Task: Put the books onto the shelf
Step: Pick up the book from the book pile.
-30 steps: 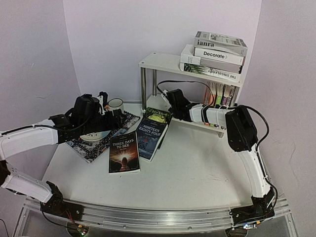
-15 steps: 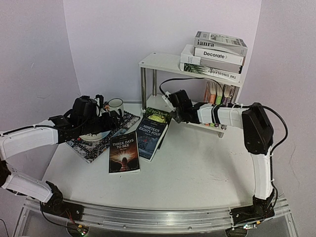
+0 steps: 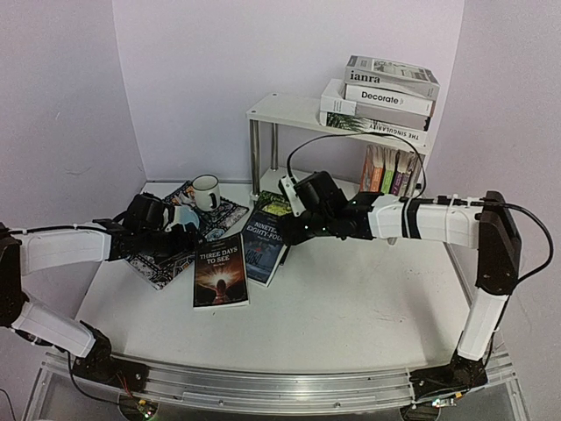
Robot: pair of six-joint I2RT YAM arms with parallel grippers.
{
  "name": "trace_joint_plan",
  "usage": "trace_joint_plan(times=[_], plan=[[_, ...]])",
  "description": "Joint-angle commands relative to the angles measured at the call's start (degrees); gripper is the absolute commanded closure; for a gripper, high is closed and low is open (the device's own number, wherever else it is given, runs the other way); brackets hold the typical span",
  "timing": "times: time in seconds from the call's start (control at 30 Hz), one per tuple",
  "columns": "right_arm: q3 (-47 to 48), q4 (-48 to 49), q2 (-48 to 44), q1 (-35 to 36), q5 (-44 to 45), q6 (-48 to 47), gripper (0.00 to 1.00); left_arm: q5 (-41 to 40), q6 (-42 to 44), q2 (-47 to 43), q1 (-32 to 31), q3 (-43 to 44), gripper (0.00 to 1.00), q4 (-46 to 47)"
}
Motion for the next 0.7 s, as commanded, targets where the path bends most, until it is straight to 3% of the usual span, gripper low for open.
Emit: trace_joint_plan(times=[0.0, 0.27, 0.67], plan=[[-1.44, -0.19, -0.43, 0.91, -14.42, 20.48, 0.4, 3.71, -1.16, 1.09, 1.18, -1.69, 0.11, 0.79], [-1.98, 7.46, 5.26, 4.18, -22.73, 33.42, 0.46, 6.75, -0.24, 4.2, 3.22, -3.72, 0.17, 4.1], [-3.87, 13.99, 14.03, 6.6, -23.53, 43.05, 0.44, 9.61, 0.53, 10.77, 4.56, -4.23, 0.22, 8.51]])
